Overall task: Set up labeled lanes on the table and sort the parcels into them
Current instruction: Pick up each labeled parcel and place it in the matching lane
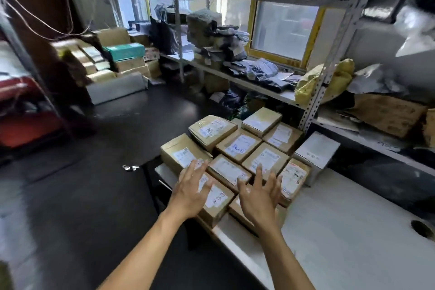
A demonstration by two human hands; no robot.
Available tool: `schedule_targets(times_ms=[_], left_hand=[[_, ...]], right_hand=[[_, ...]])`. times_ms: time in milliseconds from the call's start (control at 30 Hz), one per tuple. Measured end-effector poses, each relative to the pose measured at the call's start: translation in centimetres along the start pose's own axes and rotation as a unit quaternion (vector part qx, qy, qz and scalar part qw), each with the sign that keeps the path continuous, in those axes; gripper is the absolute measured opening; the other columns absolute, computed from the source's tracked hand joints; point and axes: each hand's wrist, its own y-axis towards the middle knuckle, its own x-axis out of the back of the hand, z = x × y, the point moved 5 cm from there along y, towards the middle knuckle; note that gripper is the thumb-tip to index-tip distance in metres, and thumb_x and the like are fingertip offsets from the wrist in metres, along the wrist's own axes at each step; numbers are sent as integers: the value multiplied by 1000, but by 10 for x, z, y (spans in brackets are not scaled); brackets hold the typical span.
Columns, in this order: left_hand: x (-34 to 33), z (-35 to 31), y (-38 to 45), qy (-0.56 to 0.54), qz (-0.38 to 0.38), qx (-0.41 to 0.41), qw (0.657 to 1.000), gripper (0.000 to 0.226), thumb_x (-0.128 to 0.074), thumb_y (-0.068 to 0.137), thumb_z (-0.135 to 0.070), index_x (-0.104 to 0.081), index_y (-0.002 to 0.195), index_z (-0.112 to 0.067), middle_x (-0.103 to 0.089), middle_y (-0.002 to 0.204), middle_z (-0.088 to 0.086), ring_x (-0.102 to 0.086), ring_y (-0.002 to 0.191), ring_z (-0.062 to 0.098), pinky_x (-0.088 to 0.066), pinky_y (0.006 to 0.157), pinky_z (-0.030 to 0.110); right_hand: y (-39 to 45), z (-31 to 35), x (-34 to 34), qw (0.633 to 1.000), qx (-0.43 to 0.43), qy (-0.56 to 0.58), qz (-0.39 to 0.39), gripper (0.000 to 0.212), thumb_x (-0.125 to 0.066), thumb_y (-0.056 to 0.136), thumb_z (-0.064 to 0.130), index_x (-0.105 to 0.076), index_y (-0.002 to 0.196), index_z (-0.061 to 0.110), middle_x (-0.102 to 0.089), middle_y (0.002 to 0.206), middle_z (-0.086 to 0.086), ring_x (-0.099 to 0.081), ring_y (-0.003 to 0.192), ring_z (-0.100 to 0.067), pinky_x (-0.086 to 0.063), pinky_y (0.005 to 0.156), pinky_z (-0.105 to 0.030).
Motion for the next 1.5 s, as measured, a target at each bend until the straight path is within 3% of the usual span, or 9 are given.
schedule_targets(times_ms=[500, 867, 967, 1067, 1200, 1267, 1400, 1467, 1500], left_hand=[[39, 84, 126, 37, 7, 45, 998, 62, -37, 102, -58, -17, 159, -43, 0, 170, -9, 4, 156, 15, -9, 125, 47], [50, 91, 262, 71, 67, 27, 995, 62, -34, 104, -57, -17, 161, -38, 2, 170, -9, 1, 156, 17, -9, 123, 49], [46, 97, 286, 58, 82, 22, 995, 61, -32, 104, -57, -16, 160, -40, -1, 170, -9, -2, 156, 17, -9, 124, 49], [41, 107, 309, 24, 100, 29, 994, 61, -34, 105, -56, -17, 160, -40, -8, 170, -9, -8, 156, 17, -12, 124, 45], [38, 116, 345, -16, 125, 47, 991, 64, -36, 105, -53, -16, 162, -30, -23, 166, -4, -26, 151, 19, -25, 120, 40], [33, 122, 361, -25, 147, 65, 987, 67, -35, 105, -53, -15, 163, -26, -23, 167, 0, -25, 152, 22, -25, 120, 42], [18, 135, 390, -74, 211, 104, 969, 70, -35, 105, -53, -6, 163, -26, -26, 166, 4, -27, 151, 26, -24, 120, 44], [12, 140, 404, -89, 233, 123, 961, 71, -33, 105, -56, -2, 163, -28, -31, 164, 7, -31, 149, 30, -25, 119, 45], [10, 142, 409, -89, 240, 133, 957, 71, -32, 104, -57, -3, 163, -29, -31, 164, 6, -32, 149, 32, -25, 119, 46]], right_hand=[[117, 89, -102, 998, 26, -33, 41, 77, -29, 104, 64, -2, 165, 26, 21, 170, -10, 28, 155, -29, 11, 126, -46], [225, 112, -122, 999, -39, 18, 34, 78, -31, 103, 65, -3, 165, 28, 20, 171, -10, 23, 156, -30, 6, 126, -48], [244, 111, -131, 993, -84, 77, 28, 76, -31, 103, 66, -7, 165, 29, 10, 173, -6, 10, 158, -30, -2, 128, -51], [262, 108, -142, 964, -151, 217, 21, 66, -32, 104, 61, -23, 162, 31, -21, 169, -5, -22, 153, -34, -23, 124, -55], [289, 103, -167, 869, -271, 413, 31, 57, -29, 96, 69, -48, 138, 36, -61, 140, -1, -57, 125, -27, -42, 110, -53], [298, 110, -169, 853, -293, 431, 28, 56, -27, 99, 69, -50, 138, 36, -66, 135, 1, -60, 121, -26, -42, 106, -51], [300, 140, -147, 827, -340, 449, -6, 27, -27, 110, 54, -46, 120, 38, -62, 120, 1, -60, 118, -27, -43, 107, -46], [309, 140, -155, 815, -352, 460, -13, 44, -28, 107, 61, -61, 110, 31, -66, 126, -6, -61, 119, -26, -45, 107, -41], [314, 136, -165, 821, -349, 452, -18, 59, -28, 100, 74, -66, 117, 31, -62, 138, -7, -57, 130, -27, -40, 115, -42]])
